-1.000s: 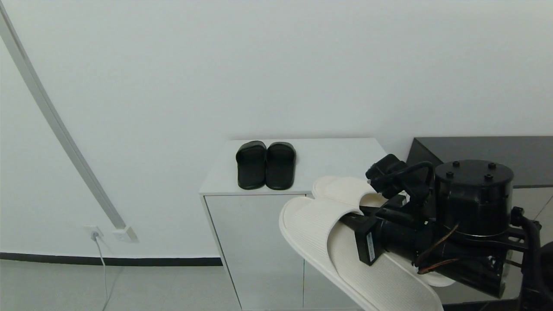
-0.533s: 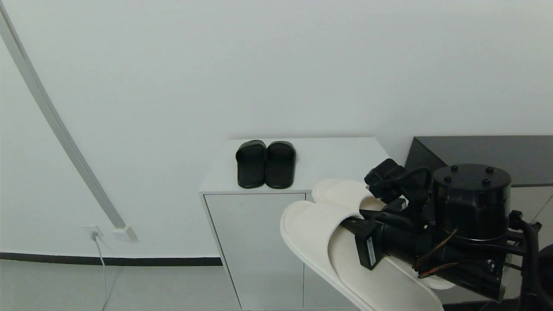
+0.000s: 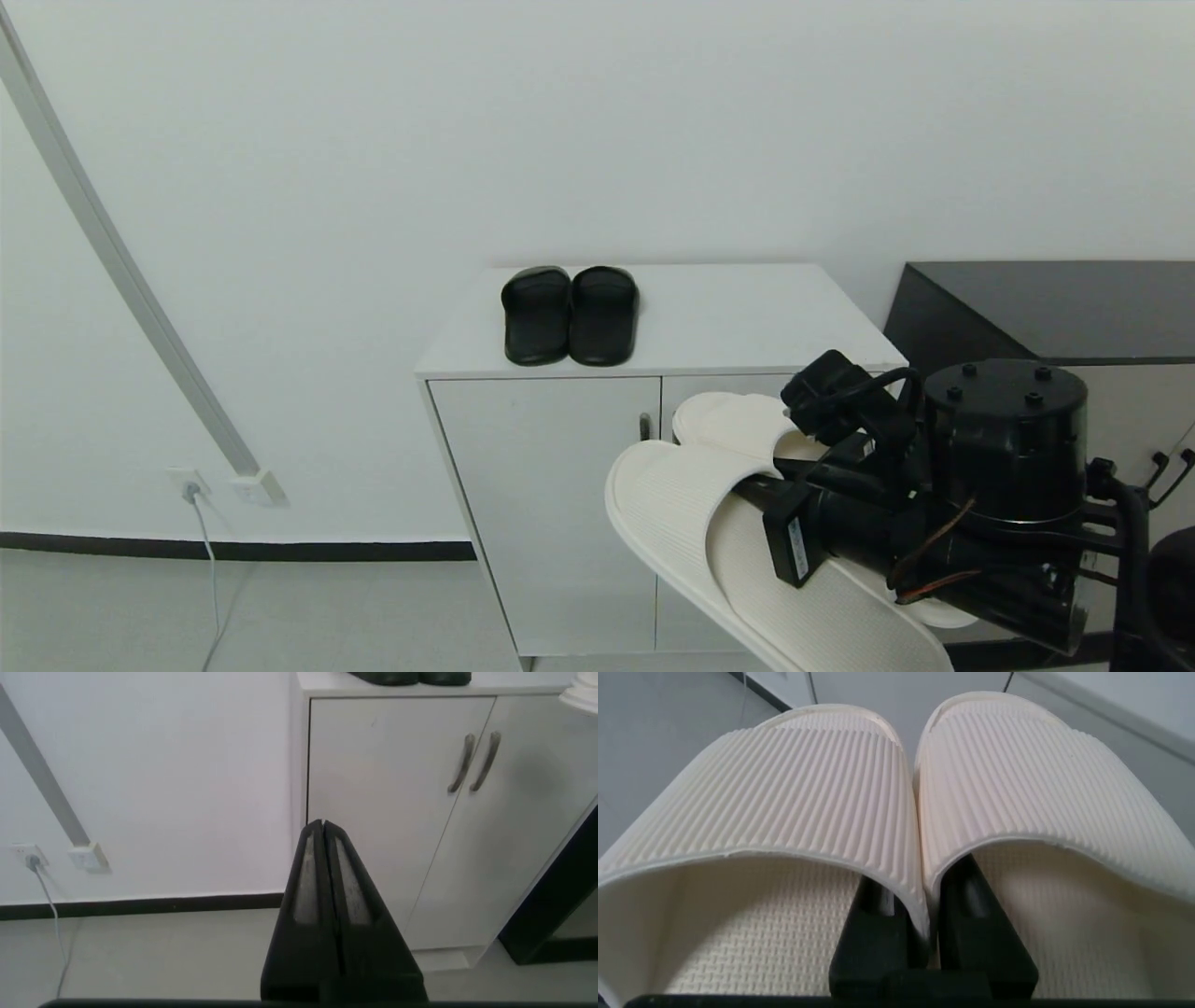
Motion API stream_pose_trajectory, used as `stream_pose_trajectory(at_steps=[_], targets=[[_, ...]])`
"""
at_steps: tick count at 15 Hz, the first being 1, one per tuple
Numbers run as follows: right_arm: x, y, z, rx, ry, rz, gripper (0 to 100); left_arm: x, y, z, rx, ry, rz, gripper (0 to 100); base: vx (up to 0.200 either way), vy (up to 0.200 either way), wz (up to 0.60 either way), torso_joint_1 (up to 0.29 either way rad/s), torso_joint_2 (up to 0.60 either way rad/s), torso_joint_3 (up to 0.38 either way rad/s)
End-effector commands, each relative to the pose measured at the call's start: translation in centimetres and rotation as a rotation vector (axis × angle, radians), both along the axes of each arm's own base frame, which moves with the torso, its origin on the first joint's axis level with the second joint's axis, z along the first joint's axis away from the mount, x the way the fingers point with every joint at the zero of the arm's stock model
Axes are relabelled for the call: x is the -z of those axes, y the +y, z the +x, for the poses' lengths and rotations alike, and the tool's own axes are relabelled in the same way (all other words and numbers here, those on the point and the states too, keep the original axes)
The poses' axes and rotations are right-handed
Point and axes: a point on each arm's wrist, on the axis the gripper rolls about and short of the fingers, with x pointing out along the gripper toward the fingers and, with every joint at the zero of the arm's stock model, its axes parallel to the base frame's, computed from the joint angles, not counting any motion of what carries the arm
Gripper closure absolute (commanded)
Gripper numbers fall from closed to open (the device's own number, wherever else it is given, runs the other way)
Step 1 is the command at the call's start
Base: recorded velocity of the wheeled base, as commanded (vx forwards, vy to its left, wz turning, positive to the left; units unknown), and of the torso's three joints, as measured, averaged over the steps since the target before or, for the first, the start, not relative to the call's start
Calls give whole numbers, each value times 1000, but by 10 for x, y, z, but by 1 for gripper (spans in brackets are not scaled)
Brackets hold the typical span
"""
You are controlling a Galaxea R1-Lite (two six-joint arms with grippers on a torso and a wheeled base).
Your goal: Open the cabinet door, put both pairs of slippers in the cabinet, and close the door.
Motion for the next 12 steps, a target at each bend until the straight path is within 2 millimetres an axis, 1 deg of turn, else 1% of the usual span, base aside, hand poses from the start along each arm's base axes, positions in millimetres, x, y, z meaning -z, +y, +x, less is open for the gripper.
stream_pose_trajectory(at_steps=[1,9,10,12], targets=[[2,0,0,-1,4,-5,100,0,0,0,-1,0,-1,100,0,0,0,-217,540,315],[2,0,-1,-3,3,-4,100,0,0,0,-1,0,1,100,0,0,0,-194,521,320],[2,0,-1,-3,3,-4,100,0,0,0,-1,0,1,0,0,0,0,-168,496,334],[3,0,-1,-3,6,-8,100,0,0,0,1,0,1,0,0,0,0,-156,481,325]])
